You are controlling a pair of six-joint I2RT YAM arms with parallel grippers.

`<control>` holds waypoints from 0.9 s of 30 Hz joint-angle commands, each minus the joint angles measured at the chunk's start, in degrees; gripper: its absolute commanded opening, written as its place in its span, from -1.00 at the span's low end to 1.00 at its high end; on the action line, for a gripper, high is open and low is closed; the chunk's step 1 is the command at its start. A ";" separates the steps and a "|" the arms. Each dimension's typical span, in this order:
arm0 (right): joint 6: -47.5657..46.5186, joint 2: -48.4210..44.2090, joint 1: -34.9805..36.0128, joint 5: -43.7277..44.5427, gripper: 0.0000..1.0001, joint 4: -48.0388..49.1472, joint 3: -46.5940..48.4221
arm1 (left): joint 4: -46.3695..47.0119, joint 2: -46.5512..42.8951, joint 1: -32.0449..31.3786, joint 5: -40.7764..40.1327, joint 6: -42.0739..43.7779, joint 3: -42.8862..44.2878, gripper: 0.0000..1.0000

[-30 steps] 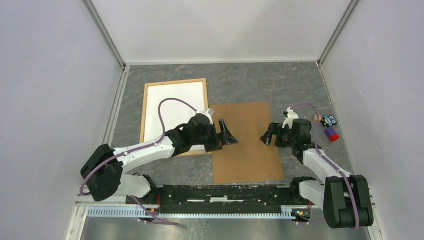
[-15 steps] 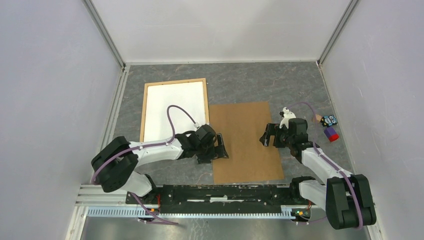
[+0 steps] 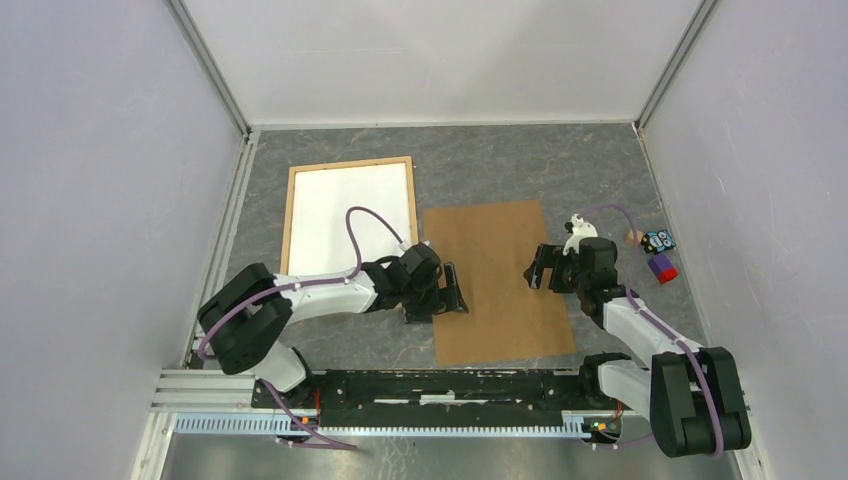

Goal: Put the photo into the frame

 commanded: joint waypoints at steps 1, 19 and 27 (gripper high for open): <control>4.73 3.67 0.88 -7.43 0.96 -8.58 -4.02 | 8.88 0.52 -0.24 2.06 2.33 6.92 1.00; 0.12 0.95 2.39 3.11 0.96 -17.82 1.52 | -8.05 -11.73 1.25 -1.99 8.70 5.22 1.00; 3.17 2.54 10.38 9.84 0.90 -23.92 5.96 | -4.19 -15.12 1.24 -1.71 6.56 -5.74 1.00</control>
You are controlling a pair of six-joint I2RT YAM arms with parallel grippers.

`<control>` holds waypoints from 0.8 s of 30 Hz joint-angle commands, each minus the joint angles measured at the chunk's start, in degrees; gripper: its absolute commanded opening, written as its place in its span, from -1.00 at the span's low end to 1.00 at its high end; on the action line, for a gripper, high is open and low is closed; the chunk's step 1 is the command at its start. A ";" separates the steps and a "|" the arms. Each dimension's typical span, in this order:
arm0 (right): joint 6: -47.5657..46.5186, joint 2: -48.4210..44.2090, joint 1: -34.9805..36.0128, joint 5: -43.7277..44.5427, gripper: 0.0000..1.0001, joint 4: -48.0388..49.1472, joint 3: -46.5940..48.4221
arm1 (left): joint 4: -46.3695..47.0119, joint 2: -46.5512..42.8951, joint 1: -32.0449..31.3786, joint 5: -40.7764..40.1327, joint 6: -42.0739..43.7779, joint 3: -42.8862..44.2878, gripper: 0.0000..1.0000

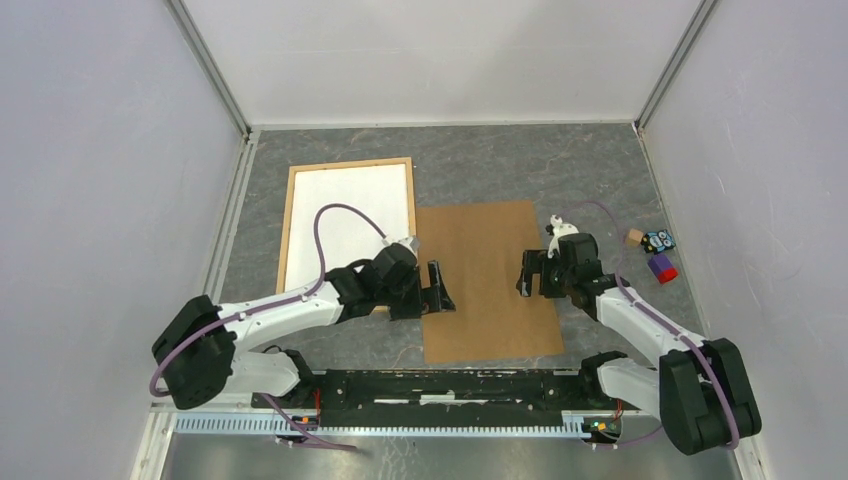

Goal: Put the photo into the frame

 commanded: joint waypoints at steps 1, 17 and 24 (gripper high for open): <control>2.90 1.70 3.87 4.49 0.90 -12.24 0.26 | 2.75 0.97 0.04 -0.93 0.94 -3.74 1.00; 3.02 4.04 7.14 0.64 0.89 -16.51 1.51 | 18.10 12.61 -0.18 4.02 -3.71 -5.19 1.00; 5.75 2.84 7.16 -2.89 0.90 -13.08 -0.99 | 20.78 12.52 -0.18 6.36 -4.99 0.16 1.00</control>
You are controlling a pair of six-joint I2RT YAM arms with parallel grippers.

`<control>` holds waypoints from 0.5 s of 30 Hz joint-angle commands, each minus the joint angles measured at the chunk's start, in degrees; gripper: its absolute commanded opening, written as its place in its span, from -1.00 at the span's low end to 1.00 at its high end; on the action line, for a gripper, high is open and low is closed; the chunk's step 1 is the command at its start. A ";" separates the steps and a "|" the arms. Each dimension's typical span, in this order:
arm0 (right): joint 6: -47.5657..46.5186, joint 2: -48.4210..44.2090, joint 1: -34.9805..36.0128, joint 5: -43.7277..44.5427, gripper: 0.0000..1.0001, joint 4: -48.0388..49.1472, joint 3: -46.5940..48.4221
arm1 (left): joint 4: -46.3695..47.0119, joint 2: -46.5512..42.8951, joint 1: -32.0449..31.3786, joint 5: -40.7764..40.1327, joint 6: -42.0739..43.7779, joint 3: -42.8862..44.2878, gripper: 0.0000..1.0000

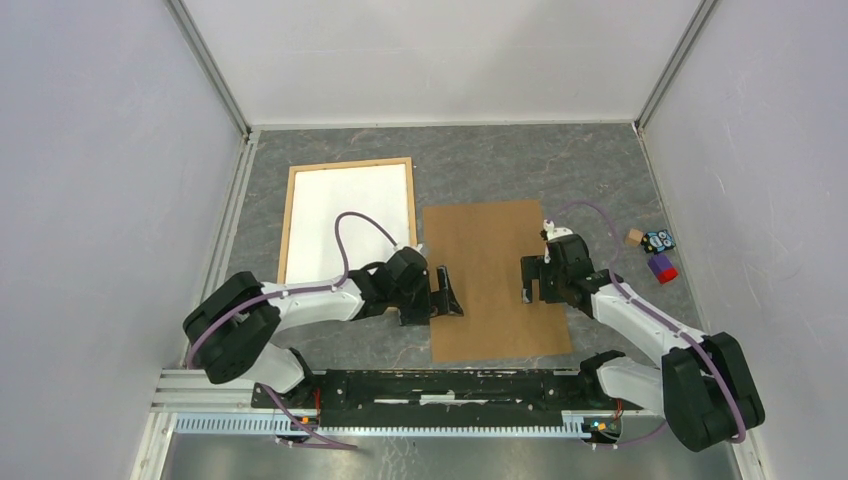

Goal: Put the photo into the frame

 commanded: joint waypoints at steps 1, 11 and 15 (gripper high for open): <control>5.99 0.73 1.10 -12.60 0.90 -3.47 -4.66 | 7.91 1.04 -0.54 1.90 -2.19 5.04 1.00; 8.74 -2.77 1.10 -13.57 0.90 -1.06 -7.43 | 5.01 -0.31 -0.37 1.81 -1.03 12.73 1.00; 8.88 -4.30 1.13 -8.73 0.91 -2.52 -7.28 | 0.41 -1.51 0.13 1.49 0.98 14.31 1.00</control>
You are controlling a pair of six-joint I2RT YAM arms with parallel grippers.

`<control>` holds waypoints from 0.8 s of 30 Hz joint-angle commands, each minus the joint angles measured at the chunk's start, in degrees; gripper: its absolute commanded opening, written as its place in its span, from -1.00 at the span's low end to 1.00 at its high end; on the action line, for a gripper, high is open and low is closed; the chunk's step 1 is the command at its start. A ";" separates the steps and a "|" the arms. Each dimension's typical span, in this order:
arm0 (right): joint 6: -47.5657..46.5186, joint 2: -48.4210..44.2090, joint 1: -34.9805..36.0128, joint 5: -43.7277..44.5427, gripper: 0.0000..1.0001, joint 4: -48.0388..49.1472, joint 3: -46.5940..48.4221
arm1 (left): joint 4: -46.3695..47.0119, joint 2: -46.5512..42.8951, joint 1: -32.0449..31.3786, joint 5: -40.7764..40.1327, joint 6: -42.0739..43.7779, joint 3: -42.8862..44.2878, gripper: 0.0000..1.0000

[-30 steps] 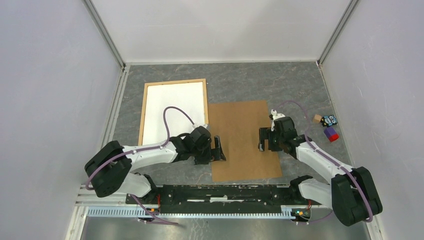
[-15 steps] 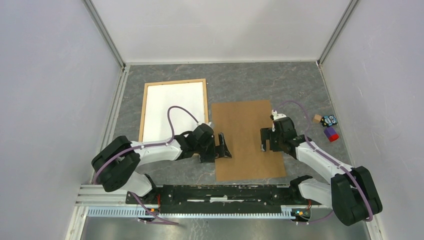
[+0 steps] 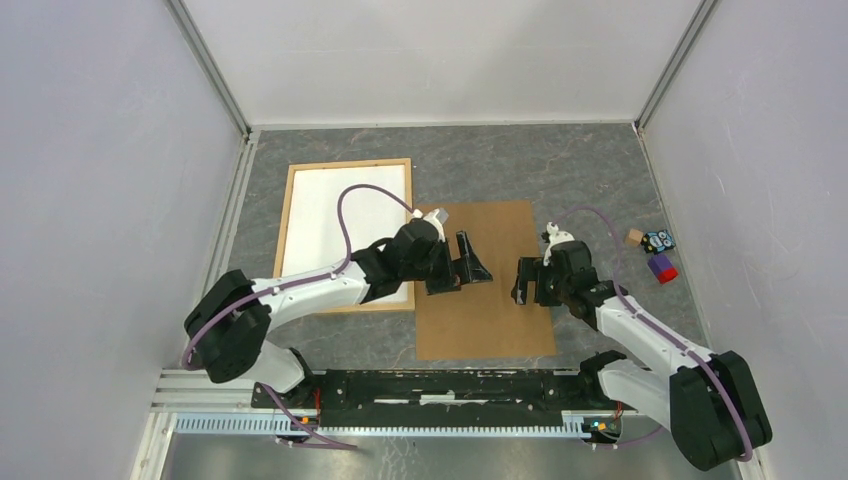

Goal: Put the photo into the frame

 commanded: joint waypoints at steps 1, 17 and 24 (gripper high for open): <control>2.67 0.72 0.60 -0.04 0.91 -9.27 -1.99 | -3.60 -3.05 0.47 0.13 2.12 1.63 1.00; -2.53 7.30 4.61 7.29 0.81 -24.64 10.31 | -36.51 -8.76 0.68 -9.54 0.22 -1.83 0.98; -2.50 9.15 6.07 6.27 0.78 -23.68 11.41 | -32.08 -6.41 0.42 -13.31 -4.26 -4.03 0.88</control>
